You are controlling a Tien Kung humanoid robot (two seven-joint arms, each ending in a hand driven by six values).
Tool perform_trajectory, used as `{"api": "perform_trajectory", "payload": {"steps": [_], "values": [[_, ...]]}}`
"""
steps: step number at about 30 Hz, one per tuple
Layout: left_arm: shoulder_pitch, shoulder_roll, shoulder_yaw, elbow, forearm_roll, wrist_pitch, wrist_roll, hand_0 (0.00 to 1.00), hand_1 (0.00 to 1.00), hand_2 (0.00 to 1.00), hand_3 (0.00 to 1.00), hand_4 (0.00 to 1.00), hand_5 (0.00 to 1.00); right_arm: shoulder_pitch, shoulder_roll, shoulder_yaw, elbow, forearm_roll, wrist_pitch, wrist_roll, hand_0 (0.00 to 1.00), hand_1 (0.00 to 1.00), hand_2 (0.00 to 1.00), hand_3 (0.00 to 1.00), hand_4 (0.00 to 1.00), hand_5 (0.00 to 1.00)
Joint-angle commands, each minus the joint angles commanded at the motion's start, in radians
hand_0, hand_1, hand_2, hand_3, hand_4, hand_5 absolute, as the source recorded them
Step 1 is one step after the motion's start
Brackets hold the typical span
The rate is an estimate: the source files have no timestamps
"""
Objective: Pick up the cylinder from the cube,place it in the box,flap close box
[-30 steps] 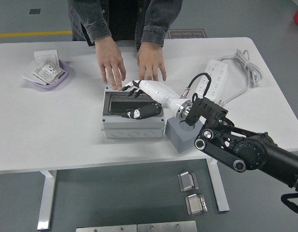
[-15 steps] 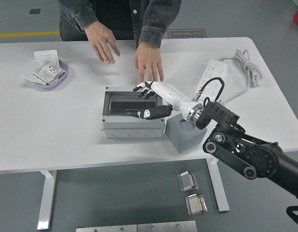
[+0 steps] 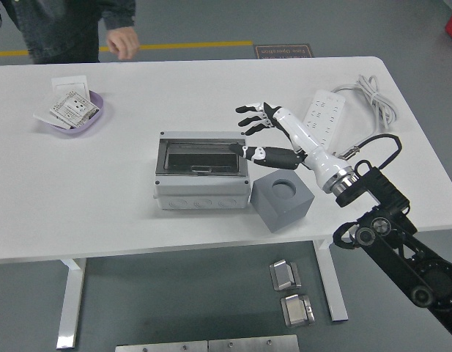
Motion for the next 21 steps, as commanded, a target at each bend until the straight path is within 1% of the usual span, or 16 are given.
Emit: {"api": "perform_trajectory", "payload": {"steps": [2,4,5,7,9,10,11,13,16,17,21], "values": [[-0.002,0.0,0.004,0.0,-0.009,0.001,-0.001,0.739,0.762,0.712,0.803,0.764,0.501,-0.056,-0.008,0.062,0.02,0.041,0.001,0.026,0.649,0.587,0.635,0.731,0.971,0.559],[-0.001,-0.001,0.003,0.0,-0.011,0.001,-0.001,0.739,0.762,0.712,0.803,0.764,0.501,-0.1,-0.011,0.112,0.025,0.075,-0.002,0.045,0.649,0.587,0.635,0.731,0.971,0.559],[-0.001,-0.001,0.002,0.0,-0.011,0.002,-0.001,0.738,0.762,0.711,0.803,0.764,0.501,-0.124,-0.011,0.14,0.024,0.095,-0.004,0.055,0.731,0.686,0.698,0.722,0.964,0.596],[0.0,-0.001,0.0,0.0,-0.01,0.002,0.0,0.738,0.762,0.711,0.803,0.764,0.501,-0.168,-0.005,0.19,0.018,0.135,-0.009,0.074,0.731,0.686,0.698,0.722,0.964,0.596],[0.0,-0.001,-0.002,0.0,-0.009,0.002,0.0,0.738,0.762,0.711,0.803,0.764,0.501,-0.194,0.004,0.234,0.012,0.172,-0.015,0.09,0.731,0.686,0.698,0.722,0.964,0.596],[-0.001,0.0,-0.002,0.0,-0.008,0.002,-0.001,0.738,0.762,0.711,0.803,0.764,0.501,-0.199,0.008,0.252,0.008,0.188,-0.018,0.095,0.731,0.686,0.698,0.722,0.964,0.596],[-0.003,0.001,-0.002,0.0,-0.009,0.003,-0.001,0.738,0.762,0.711,0.803,0.764,0.501,-0.201,0.012,0.269,0.005,0.204,-0.022,0.1,0.748,0.712,0.715,0.721,0.986,0.688],[-0.007,0.004,-0.001,0.0,-0.008,0.004,-0.003,0.738,0.762,0.711,0.803,0.764,0.501,-0.198,0.02,0.293,-0.004,0.238,-0.027,0.108,0.748,0.712,0.715,0.721,0.986,0.688],[-0.012,0.006,0.0,0.0,-0.007,0.004,-0.004,0.738,0.762,0.711,0.803,0.764,0.501,-0.187,0.026,0.302,-0.016,0.273,-0.031,0.111,0.748,0.712,0.715,0.721,0.986,0.688],[-0.014,0.007,0.002,0.0,-0.008,0.004,-0.004,0.738,0.762,0.71,0.803,0.765,0.503,-0.184,0.027,0.302,-0.02,0.286,-0.033,0.111,0.759,0.716,0.719,0.713,0.998,0.757],[-0.016,0.01,0.005,0.0,-0.008,0.004,-0.004,0.738,0.762,0.71,0.803,0.765,0.503,-0.18,0.031,0.301,-0.031,0.338,-0.037,0.116,0.759,0.716,0.719,0.713,0.998,0.757]]}}
